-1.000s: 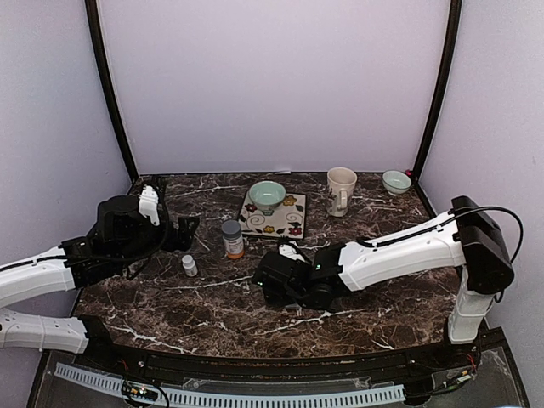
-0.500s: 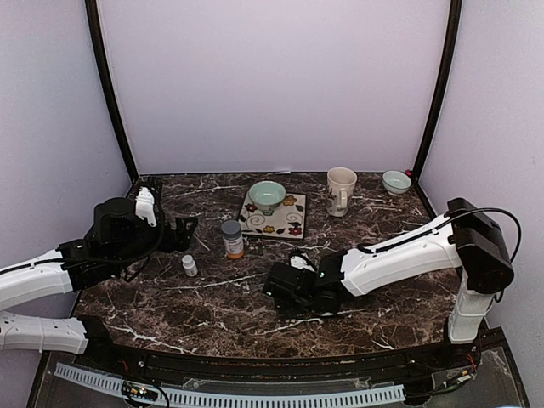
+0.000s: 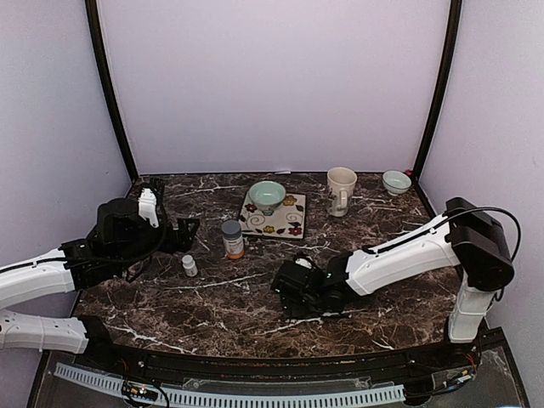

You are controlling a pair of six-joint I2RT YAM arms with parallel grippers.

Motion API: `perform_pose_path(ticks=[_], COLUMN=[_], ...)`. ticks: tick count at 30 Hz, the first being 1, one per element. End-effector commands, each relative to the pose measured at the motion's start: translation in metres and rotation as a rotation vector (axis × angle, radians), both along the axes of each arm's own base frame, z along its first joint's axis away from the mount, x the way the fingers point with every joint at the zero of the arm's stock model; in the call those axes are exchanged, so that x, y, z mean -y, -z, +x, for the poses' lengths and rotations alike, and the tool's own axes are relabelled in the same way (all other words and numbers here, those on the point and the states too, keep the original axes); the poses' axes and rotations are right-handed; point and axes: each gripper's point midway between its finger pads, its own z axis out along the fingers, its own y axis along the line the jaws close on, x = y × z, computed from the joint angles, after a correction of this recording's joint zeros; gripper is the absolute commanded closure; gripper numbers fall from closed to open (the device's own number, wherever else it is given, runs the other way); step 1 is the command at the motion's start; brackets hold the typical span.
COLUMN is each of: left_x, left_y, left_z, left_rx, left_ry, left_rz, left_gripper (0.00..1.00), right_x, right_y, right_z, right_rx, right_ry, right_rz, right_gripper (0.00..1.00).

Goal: Sort the pills into containers
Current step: Pick up the pill container from the center of the board.

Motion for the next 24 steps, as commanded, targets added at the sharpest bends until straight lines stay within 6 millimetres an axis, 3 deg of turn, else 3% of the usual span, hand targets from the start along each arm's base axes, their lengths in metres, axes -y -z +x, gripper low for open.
perform_pose_path(ticks=[1, 3, 7, 11, 18, 20, 24], left_x=[0.006, 0.009, 0.016, 0.032, 0.075, 0.085, 0.109], left_y=[0.009, 0.011, 0.010, 0.007, -0.013, -0.016, -0.031], left_z=[0.000, 0.000, 0.000, -0.004, -0.011, -0.011, -0.021], left_rx=[-0.029, -0.038, -0.052, -0.086, -0.195, -0.246, -0.294], left_ry=[0.014, 0.025, 0.057, 0.129, 0.298, 0.325, 0.462], left_rz=[0.002, 0.004, 0.000, -0.030, -0.132, -0.158, -0.233], left_gripper=[0.01, 0.01, 0.01, 0.01, 0.01, 0.01, 0.01], right_x=[0.002, 0.001, -0.001, -0.004, -0.007, -0.011, -0.023], right_y=[0.005, 0.008, 0.010, -0.003, -0.066, -0.092, -0.124], right_z=[0.003, 0.002, -0.002, -0.003, -0.007, -0.011, -0.022], right_rx=[-0.031, -0.049, -0.069, -0.039, 0.125, 0.169, 0.221], right_ry=[-0.025, -0.046, -0.109, -0.192, -0.331, -0.382, -0.513], right_rz=[0.026, 0.038, 0.038, 0.026, 0.031, 0.085, 0.139], right_gripper=[0.16, 0.25, 0.55, 0.70, 0.71, 0.71, 0.70])
